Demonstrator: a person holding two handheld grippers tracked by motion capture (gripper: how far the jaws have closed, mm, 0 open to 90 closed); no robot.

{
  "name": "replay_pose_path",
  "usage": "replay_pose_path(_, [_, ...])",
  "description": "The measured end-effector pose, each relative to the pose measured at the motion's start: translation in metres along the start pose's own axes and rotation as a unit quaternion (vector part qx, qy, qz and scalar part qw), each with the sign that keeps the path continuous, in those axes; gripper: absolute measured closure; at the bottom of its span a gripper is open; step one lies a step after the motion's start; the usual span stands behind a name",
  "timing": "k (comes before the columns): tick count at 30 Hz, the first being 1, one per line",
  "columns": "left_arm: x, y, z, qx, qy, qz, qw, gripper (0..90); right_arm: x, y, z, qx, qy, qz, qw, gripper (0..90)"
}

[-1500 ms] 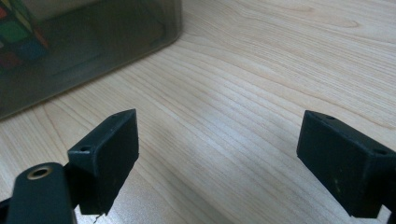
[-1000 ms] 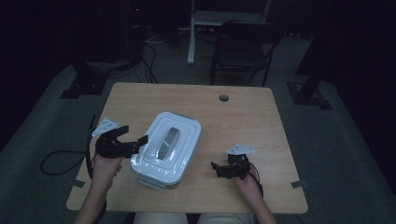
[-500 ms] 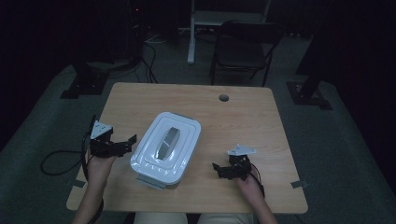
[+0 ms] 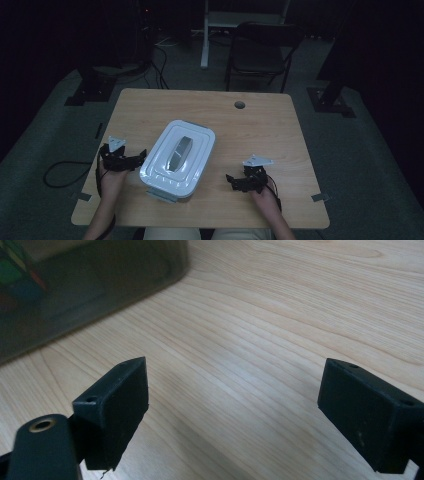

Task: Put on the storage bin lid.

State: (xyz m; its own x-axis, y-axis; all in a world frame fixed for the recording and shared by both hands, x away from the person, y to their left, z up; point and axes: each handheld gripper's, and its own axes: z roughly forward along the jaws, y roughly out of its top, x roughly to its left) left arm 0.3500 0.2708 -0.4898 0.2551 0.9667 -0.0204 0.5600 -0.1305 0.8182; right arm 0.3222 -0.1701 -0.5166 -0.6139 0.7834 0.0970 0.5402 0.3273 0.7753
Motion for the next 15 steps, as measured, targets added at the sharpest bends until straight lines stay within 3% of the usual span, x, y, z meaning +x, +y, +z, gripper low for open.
replay_pose_path(8, [-0.014,-0.005,0.013,0.012,-0.028,0.009,0.9995,0.5,0.014,0.006,0.012,0.000,0.007,-0.018,0.9998,13.7])
replay_pose_path(15, [-0.022,-0.007,0.014,0.016,-0.037,0.009,0.9991,0.5,0.019,0.010,0.015,-0.005,0.004,-0.015,0.9999,14.7])
